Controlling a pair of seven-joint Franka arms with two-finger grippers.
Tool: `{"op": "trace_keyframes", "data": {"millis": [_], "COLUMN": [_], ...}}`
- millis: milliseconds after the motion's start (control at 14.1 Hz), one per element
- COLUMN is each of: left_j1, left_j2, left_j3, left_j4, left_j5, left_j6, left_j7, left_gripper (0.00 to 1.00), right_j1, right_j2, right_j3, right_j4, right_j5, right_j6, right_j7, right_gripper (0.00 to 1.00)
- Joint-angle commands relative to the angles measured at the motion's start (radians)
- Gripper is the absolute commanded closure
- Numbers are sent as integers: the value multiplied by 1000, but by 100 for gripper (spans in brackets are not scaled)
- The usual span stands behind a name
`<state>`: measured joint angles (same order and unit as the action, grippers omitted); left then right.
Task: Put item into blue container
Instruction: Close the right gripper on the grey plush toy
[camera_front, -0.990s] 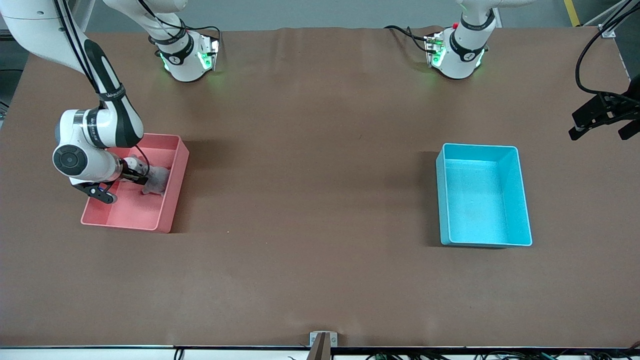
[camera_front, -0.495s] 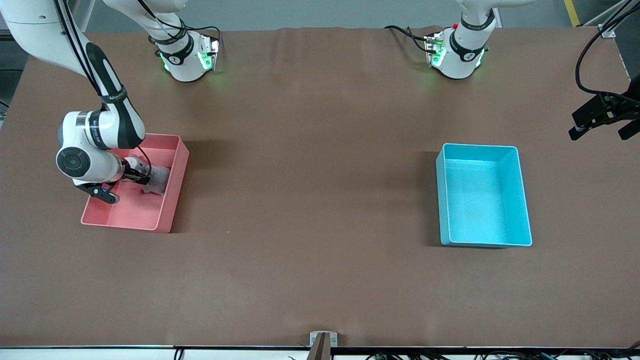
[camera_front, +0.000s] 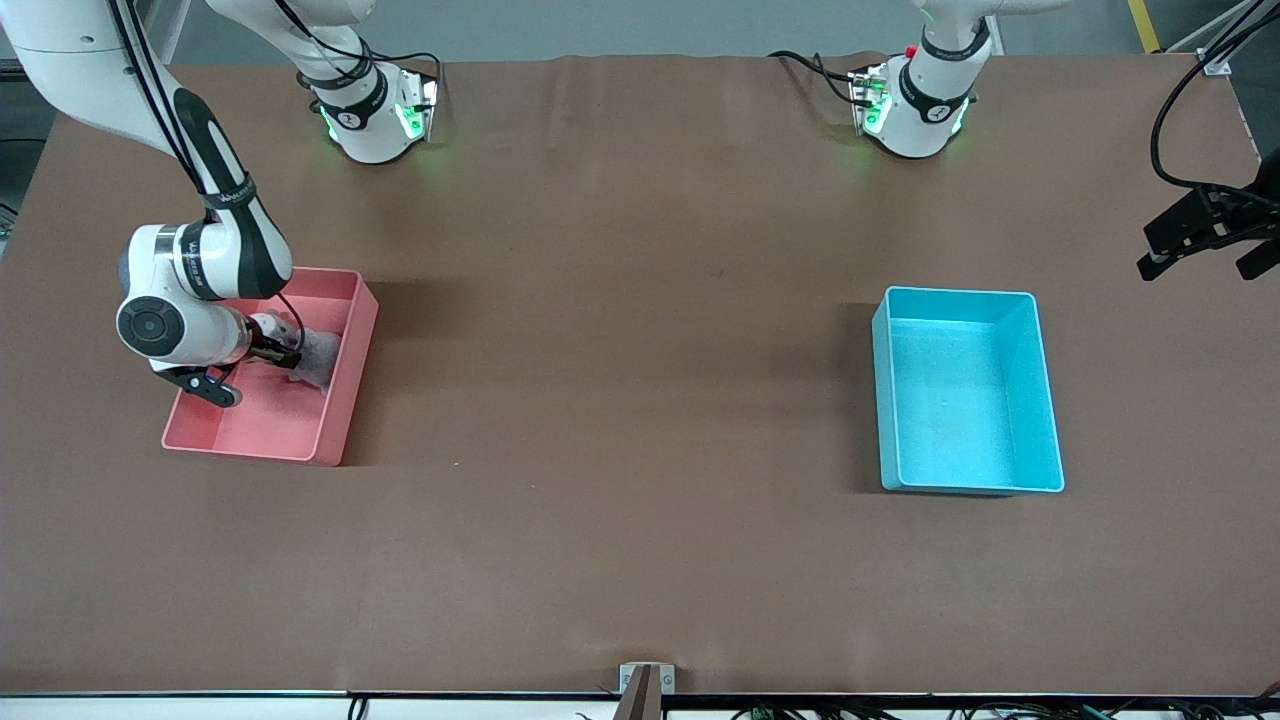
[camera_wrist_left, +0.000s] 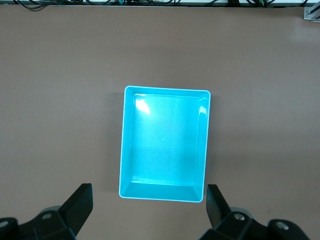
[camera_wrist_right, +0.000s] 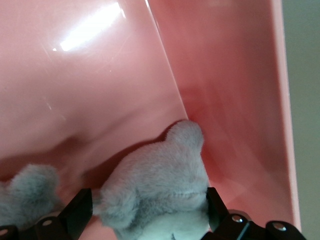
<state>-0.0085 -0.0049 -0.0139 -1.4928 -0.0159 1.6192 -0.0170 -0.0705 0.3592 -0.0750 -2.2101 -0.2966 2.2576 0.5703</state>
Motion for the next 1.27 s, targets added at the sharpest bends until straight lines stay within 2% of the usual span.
{"op": "trace_keyframes", "data": {"millis": [0,71,212,495,778,990,1202], "left_j1": [-7,-7,-7,-7,-7,-7,-7], "left_j2": [-9,-9,-9,-9,-9,-9,-9], "left_j3": [3,3,3,3,3,3,3], "left_j4": [3,3,3,3,3,3,3], "left_j5": [4,4,5,4,4,4,4], "left_j6": [-7,-7,-7,-7,-7,-7,-7], "left_j7": [3,5,3,3,3,3,2], "left_gripper": [0,0,0,0,0,0,0], "right_j1": [-9,-8,-8,-6,-6,-8,-8], "right_j2": [6,7,17,24,24,24,23], "right_j3": [12,11,12,14,14,14,15], "right_j4": [4,10,35,58,59,59,78], "right_j5": [-29,-30,-30,-30,-29,-29,-29], "right_j6": [-27,-42,-78,-113,-116,-116,-122], "right_j7": [36,31,25,25,25,25,19], "right_gripper": [11,15,36,68,89,98,99]}}
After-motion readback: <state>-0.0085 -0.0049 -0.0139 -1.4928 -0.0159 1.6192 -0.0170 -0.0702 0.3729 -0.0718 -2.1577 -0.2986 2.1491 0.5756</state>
